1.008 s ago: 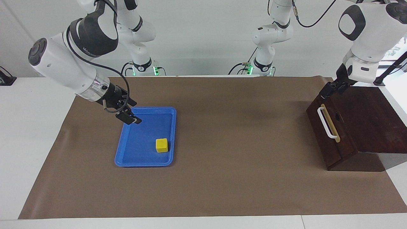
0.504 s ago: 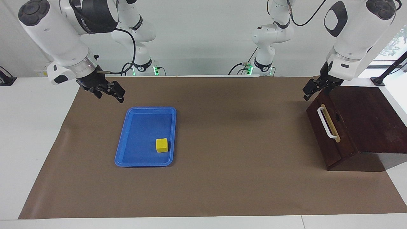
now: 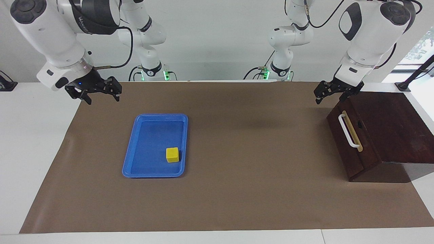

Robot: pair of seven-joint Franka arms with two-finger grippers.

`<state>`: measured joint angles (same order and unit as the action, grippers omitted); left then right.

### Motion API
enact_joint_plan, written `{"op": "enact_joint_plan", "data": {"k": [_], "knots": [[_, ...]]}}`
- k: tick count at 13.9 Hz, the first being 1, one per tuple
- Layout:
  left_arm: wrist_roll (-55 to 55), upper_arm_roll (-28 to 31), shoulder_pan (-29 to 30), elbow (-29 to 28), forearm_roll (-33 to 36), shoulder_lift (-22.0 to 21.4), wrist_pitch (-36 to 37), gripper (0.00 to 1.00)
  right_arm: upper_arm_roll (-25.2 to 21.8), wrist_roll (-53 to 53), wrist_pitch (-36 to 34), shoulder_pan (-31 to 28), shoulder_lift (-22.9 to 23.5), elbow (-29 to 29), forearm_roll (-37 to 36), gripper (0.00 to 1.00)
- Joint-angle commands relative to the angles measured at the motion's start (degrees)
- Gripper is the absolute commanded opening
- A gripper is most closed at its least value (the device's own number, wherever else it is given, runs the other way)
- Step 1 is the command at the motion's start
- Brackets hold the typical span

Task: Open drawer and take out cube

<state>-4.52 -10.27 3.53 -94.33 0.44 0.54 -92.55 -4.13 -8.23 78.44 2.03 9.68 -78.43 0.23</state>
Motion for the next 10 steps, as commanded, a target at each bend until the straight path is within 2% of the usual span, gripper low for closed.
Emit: {"op": "enact_joint_plan", "data": {"k": [1,3,4,6,10], "knots": [[2.1,0.5,-0.2,-1.7,-0.7,-2.1,1.5,1.00,0.9,-1.4,1.9,-1.9,-9.0,-12.8,-0.4,1.00],[3.0,0.5,-0.2,-1.7,-0.7,-2.2,3.8,1.00,1.0,-1.8,6.0,-2.2,-12.8,-18.6,-0.9,1.00],[3.1,0.5,-0.1,-1.6,-0.6,-2.2,3.9,1.00,1.3,-1.9,7.4,-3.2,-13.1,-19.6,-1.1,1.00],[3.0,0.5,-0.1,-1.6,-0.6,-2.2,3.8,1.00,3.7,-3.0,12.1,-5.7,-12.7,-19.7,-1.1,1.00],[2.8,0.5,-0.1,-1.6,-0.7,-2.1,3.3,1.00,4.9,-2.8,13.1,-6.9,-12.1,-18.7,-2.7,1.00]]}}
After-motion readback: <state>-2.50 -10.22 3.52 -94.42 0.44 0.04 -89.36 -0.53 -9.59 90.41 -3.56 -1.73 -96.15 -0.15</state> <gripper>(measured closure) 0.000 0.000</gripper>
